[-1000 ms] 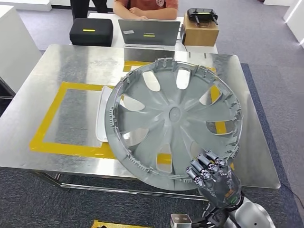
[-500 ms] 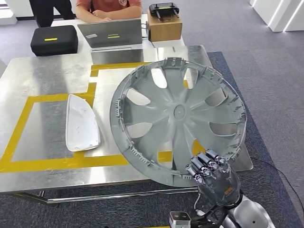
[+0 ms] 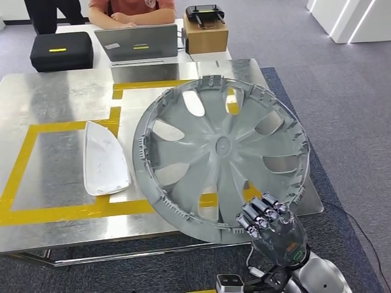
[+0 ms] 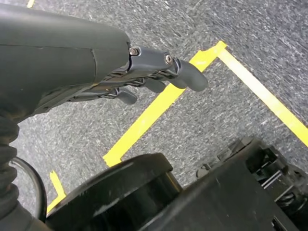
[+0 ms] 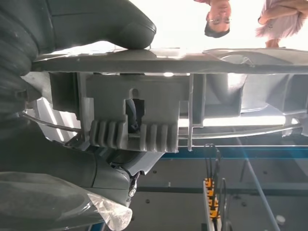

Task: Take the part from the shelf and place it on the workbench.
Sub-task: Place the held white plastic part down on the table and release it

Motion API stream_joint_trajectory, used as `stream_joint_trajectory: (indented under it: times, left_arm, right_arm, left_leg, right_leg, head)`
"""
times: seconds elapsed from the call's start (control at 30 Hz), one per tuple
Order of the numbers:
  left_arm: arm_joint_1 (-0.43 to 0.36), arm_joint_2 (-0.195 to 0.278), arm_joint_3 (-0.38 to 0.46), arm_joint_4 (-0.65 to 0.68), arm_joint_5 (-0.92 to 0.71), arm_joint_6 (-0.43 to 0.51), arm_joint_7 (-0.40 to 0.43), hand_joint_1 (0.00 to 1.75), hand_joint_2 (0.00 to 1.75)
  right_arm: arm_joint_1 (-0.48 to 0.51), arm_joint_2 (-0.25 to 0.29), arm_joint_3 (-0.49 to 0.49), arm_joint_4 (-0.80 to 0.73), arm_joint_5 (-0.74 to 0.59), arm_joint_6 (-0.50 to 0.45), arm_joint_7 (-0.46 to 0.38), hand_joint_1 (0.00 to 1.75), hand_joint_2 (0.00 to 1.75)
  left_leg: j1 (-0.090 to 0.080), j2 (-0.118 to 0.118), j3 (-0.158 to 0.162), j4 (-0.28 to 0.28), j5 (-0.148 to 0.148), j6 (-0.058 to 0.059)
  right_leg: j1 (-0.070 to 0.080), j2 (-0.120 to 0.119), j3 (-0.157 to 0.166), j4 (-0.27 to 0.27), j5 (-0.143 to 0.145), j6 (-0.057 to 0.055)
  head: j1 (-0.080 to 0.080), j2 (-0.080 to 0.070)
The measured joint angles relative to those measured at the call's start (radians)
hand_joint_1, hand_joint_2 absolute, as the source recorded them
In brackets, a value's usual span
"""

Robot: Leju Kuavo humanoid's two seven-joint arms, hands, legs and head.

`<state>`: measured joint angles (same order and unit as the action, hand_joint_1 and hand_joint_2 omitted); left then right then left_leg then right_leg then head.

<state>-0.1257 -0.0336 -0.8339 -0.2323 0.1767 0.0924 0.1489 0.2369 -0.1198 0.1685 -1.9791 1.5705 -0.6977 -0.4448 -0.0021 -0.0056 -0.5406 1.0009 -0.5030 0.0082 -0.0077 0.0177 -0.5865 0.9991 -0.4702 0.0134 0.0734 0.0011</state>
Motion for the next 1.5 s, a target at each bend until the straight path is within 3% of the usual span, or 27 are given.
stream_joint_trajectory:
  times: [0.33,0.77,1.5]
  left_arm:
    - [0.002,0.001,0.000,0.000,0.000,0.000,-0.003,0.00,1.75]
    - [0.004,0.006,0.008,0.000,0.000,-0.001,-0.003,0.00,1.75]
    - [0.002,0.009,0.014,0.000,-0.030,-0.006,0.000,0.00,1.75]
  right_arm:
    - [-0.004,0.000,-0.001,0.008,0.000,0.000,-0.004,1.68,1.75]
    - [-0.022,-0.028,-0.019,0.110,0.000,0.000,0.128,1.68,1.75]
    - [-0.144,-0.209,0.015,0.299,-0.001,0.000,0.389,1.68,1.75]
  left_leg:
    - [-0.003,0.000,0.000,0.001,-0.001,0.006]
    - [0.000,0.000,0.000,0.001,0.000,0.006]
    - [-0.001,0.000,0.000,0.001,0.000,0.006]
  right_leg:
    - [-0.002,0.000,0.000,-0.003,0.002,0.005]
    - [-0.001,0.000,-0.001,-0.001,0.002,0.005]
    - [-0.001,0.000,-0.001,-0.001,0.002,0.006]
  head:
    - [-0.001,0.000]
    - [-0.001,0.000]
    - [-0.001,0.000]
